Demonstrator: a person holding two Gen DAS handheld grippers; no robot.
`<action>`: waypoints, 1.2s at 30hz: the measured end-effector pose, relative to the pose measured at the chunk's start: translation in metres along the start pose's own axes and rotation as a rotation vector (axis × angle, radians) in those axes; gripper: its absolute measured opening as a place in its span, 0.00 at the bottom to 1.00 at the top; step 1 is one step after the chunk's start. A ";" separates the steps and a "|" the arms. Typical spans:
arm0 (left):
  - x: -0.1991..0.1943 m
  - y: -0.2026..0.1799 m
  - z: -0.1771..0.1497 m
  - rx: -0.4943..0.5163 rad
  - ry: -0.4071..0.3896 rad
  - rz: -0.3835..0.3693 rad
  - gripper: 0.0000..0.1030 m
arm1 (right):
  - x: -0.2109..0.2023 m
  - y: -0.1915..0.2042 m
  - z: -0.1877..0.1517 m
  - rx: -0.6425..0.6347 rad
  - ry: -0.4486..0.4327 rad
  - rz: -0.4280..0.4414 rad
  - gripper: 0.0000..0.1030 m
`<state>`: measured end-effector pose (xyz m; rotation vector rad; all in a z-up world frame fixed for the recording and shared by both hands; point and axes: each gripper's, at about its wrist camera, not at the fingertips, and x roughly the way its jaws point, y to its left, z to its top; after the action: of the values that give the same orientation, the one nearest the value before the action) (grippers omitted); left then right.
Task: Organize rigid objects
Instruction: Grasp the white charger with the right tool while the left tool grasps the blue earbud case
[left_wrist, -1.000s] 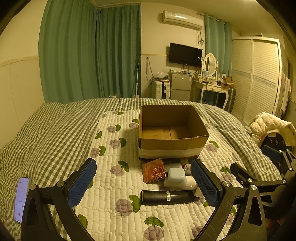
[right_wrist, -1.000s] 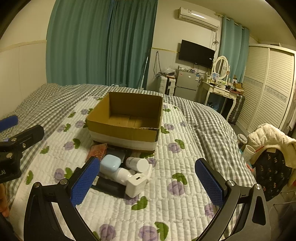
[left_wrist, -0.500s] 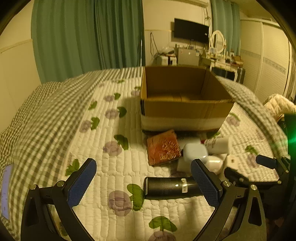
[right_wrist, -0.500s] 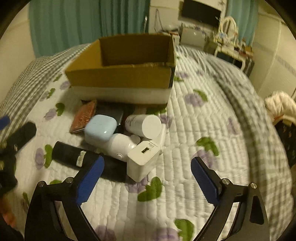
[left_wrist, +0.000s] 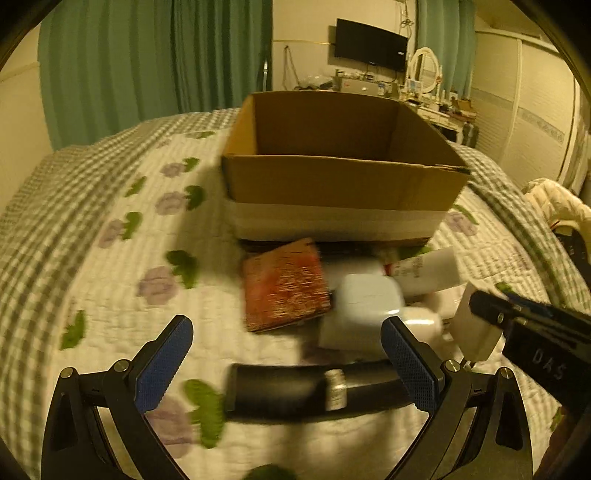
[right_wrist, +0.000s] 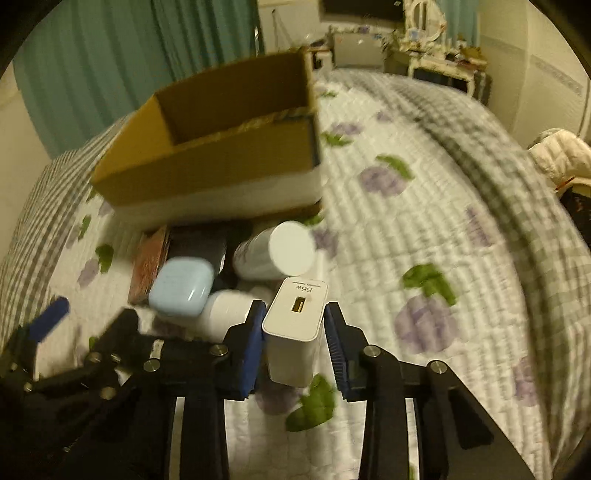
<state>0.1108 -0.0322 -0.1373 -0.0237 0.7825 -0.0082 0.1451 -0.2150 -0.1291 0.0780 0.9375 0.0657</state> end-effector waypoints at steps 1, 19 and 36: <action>0.003 -0.006 0.001 0.003 0.001 -0.015 0.98 | -0.003 -0.001 0.003 -0.001 -0.018 -0.013 0.30; 0.021 -0.033 0.007 0.047 0.066 -0.100 0.49 | -0.013 -0.012 0.008 -0.022 -0.059 -0.039 0.29; -0.085 0.012 0.103 0.009 -0.143 -0.080 0.49 | -0.116 0.021 0.072 -0.130 -0.264 0.117 0.27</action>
<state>0.1232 -0.0170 -0.0050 -0.0465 0.6383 -0.0849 0.1345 -0.2071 0.0081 0.0206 0.6629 0.2193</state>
